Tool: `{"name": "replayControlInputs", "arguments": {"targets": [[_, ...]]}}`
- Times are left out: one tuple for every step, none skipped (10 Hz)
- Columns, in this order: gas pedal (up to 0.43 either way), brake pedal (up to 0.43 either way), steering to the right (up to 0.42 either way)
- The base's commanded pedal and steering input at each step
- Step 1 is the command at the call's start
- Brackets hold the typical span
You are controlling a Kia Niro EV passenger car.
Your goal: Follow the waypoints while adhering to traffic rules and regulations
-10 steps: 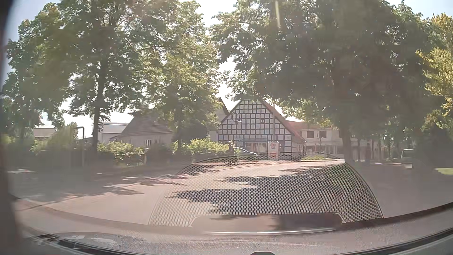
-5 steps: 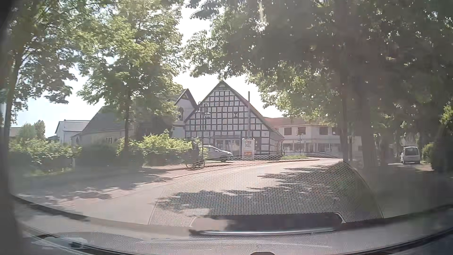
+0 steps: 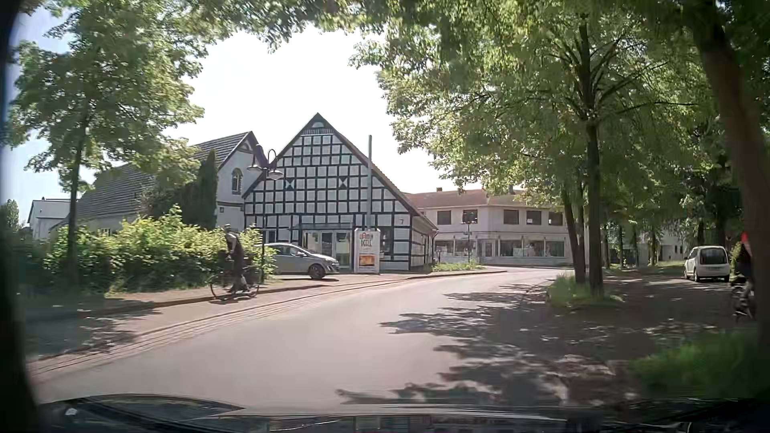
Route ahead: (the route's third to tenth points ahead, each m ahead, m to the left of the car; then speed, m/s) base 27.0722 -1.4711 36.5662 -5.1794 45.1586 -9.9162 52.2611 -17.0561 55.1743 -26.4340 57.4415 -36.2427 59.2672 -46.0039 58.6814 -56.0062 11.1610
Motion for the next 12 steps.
{"name": "replayControlInputs", "arguments": {"targets": [[0.169, 0.0, 0.08], [0.157, 0.0, 0.078], [0.15, 0.0, 0.078], [0.13, 0.0, 0.078], [0.13, 0.0, 0.08], [0.13, 0.0, 0.08], [0.138, 0.0, 0.075], [0.138, 0.0, 0.071], [0.138, 0.0, 0.069], [0.138, 0.0, 0.07], [0.15, 0.0, 0.069], [0.157, 0.0, 0.067]]}}
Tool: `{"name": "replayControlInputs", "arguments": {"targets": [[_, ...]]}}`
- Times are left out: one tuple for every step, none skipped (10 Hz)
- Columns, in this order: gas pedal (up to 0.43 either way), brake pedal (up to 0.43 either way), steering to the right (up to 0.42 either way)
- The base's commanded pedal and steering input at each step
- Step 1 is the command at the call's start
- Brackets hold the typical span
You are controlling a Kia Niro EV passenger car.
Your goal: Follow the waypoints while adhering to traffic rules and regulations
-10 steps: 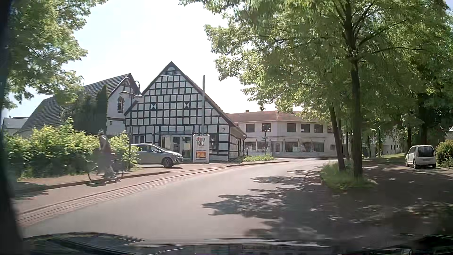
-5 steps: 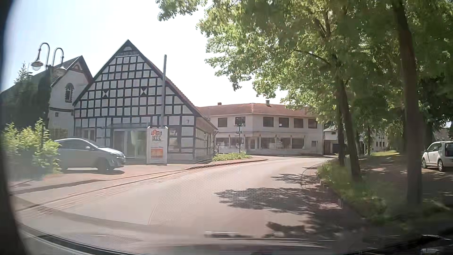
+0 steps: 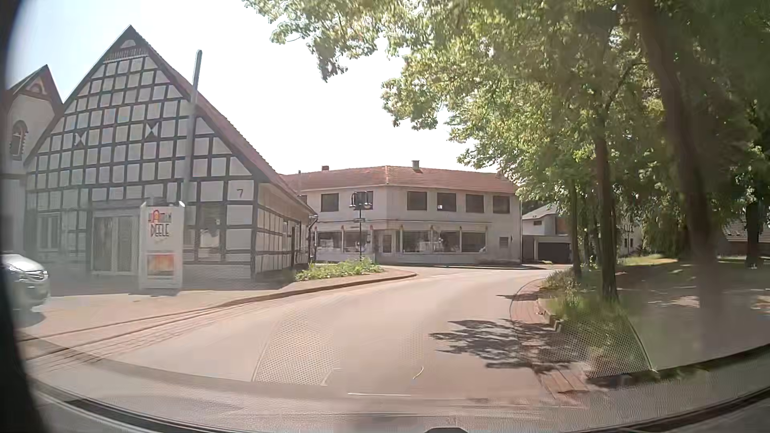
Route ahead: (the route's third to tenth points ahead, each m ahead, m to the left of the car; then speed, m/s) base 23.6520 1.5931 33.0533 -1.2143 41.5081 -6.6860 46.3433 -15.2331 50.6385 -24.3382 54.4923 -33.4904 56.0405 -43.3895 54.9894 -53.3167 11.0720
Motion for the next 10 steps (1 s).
{"name": "replayControlInputs", "arguments": {"targets": [[0.157, 0.0, 0.067], [0.157, 0.0, 0.065], [0.157, 0.0, 0.064], [0.157, 0.0, 0.063], [0.157, 0.0, 0.065], [0.157, 0.0, 0.068], [0.15, 0.0, 0.071], [0.15, 0.0, 0.071], [0.15, 0.0, 0.071], [0.15, 0.0, 0.072]]}}
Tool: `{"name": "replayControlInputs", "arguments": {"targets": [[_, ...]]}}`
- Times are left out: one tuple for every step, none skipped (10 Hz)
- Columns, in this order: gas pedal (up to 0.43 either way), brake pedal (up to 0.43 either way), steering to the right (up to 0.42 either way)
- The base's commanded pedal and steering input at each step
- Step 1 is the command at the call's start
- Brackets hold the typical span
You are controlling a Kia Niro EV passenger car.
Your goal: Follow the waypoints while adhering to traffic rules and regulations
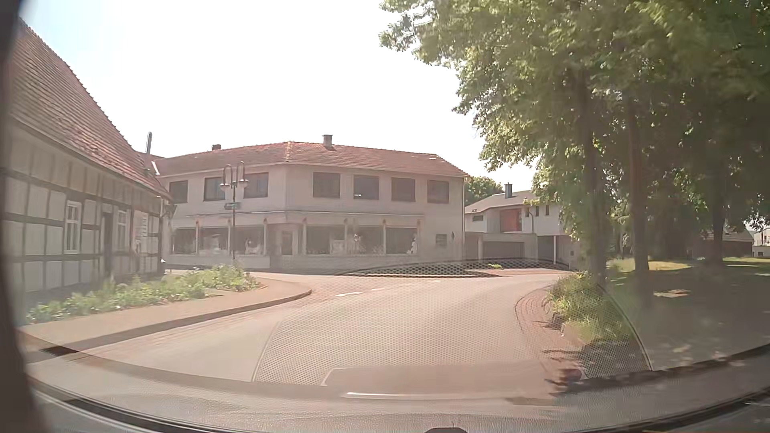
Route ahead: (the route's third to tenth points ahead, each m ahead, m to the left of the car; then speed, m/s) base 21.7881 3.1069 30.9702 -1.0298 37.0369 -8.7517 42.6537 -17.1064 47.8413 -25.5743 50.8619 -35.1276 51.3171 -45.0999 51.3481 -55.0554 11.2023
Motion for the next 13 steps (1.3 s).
{"name": "replayControlInputs", "arguments": {"targets": [[0.15, 0.0, 0.073], [0.15, 0.0, 0.074], [0.15, 0.0, 0.076], [0.15, 0.0, 0.078], [0.138, 0.0, 0.08], [0.118, 0.0, 0.082], [0.11, 0.0, 0.085], [0.11, 0.0, 0.087], [0.11, 0.0, 0.087], [0.11, 0.0, 0.087], [0.11, 0.0, 0.089], [0.11, 0.0, 0.091], [0.11, 0.0, 0.091]]}}
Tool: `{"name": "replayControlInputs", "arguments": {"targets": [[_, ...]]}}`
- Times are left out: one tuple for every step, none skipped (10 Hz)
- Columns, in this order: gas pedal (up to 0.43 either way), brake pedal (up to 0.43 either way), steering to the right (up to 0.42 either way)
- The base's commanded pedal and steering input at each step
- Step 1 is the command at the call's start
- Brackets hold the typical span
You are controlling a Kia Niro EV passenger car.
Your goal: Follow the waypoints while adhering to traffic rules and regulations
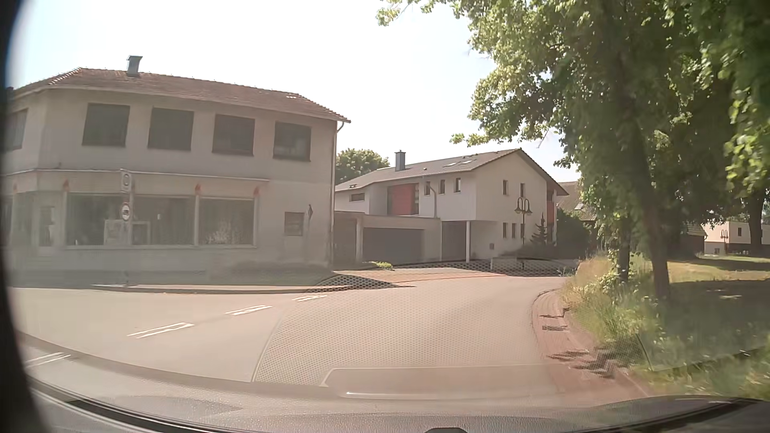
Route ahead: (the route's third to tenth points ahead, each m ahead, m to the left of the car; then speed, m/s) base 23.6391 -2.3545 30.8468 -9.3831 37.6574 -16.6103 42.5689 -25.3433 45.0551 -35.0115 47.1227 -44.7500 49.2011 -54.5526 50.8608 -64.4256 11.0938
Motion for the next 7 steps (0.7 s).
{"name": "replayControlInputs", "arguments": {"targets": [[0.11, 0.0, 0.093], [0.11, 0.0, 0.094], [0.098, 0.0, 0.094], [0.087, 0.0, 0.095], [0.067, 0.0, 0.095], [0.059, 0.0, 0.095], [0.047, 0.0, 0.097]]}}
